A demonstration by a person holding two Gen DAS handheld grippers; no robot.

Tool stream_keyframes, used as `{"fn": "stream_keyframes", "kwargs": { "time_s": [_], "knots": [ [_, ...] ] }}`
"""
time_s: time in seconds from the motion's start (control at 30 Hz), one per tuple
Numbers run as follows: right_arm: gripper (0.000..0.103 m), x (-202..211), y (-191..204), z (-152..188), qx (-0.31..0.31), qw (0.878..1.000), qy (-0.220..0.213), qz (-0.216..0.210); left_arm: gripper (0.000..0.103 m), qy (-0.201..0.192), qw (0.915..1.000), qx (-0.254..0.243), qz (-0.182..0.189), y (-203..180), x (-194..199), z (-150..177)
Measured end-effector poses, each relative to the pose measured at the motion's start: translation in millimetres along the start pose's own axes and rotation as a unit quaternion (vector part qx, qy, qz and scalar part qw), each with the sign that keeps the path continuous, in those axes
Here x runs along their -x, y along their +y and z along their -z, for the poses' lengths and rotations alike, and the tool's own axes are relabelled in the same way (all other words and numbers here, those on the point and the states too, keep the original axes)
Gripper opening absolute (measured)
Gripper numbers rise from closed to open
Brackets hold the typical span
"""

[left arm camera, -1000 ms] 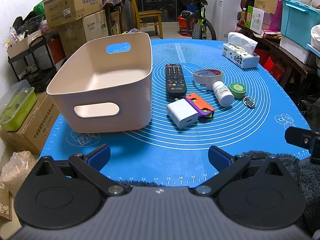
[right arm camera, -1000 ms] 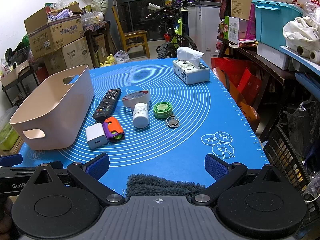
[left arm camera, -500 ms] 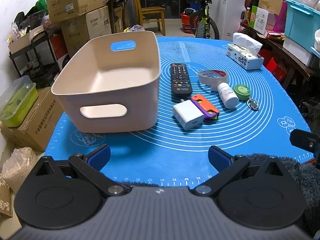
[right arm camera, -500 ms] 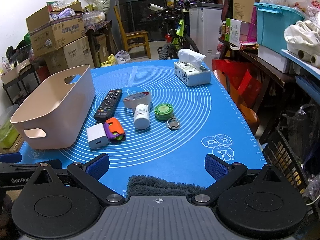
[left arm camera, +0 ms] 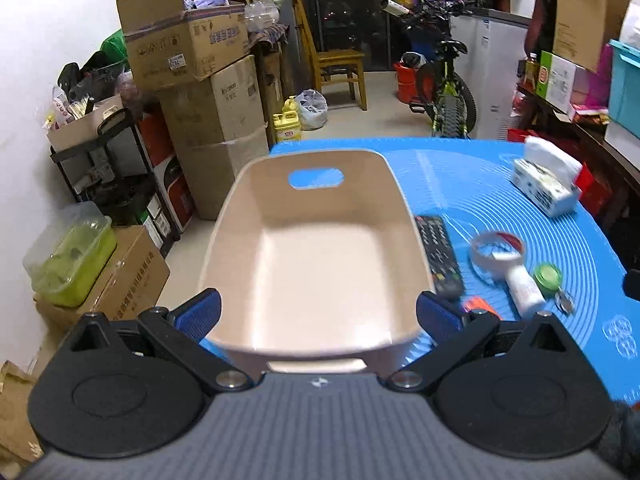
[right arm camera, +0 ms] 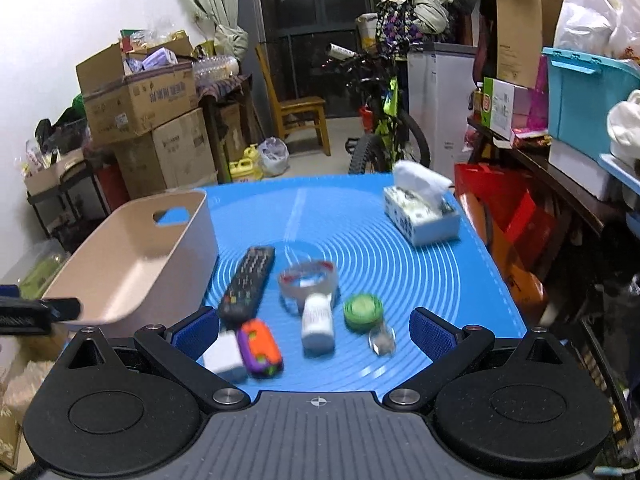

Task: Organize rigid objects
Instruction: 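Grasp the beige basket rim with the left gripper while the right gripper approaches the key ring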

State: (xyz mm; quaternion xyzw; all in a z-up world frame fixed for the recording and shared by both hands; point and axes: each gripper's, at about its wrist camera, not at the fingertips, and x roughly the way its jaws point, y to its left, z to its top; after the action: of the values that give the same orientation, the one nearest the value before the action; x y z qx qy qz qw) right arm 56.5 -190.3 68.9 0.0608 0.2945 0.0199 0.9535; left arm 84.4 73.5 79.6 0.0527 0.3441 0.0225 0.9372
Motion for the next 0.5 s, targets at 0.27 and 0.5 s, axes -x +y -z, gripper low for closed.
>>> {"fn": "stream_keyframes", "kwargs": {
  "time_s": [0.27,0.5],
  "knots": [
    [0.101,-47,-11,-34,0.021,1.000,0.014,0.014,0.101,0.077,0.9963,0.036,-0.018,43,-58,-28],
    [0.101,-102,-28,-31,0.015,0.997,0.072,0.020,0.092,0.122,0.9854,0.112,-0.041,74,-111,-33]
  ]
}}
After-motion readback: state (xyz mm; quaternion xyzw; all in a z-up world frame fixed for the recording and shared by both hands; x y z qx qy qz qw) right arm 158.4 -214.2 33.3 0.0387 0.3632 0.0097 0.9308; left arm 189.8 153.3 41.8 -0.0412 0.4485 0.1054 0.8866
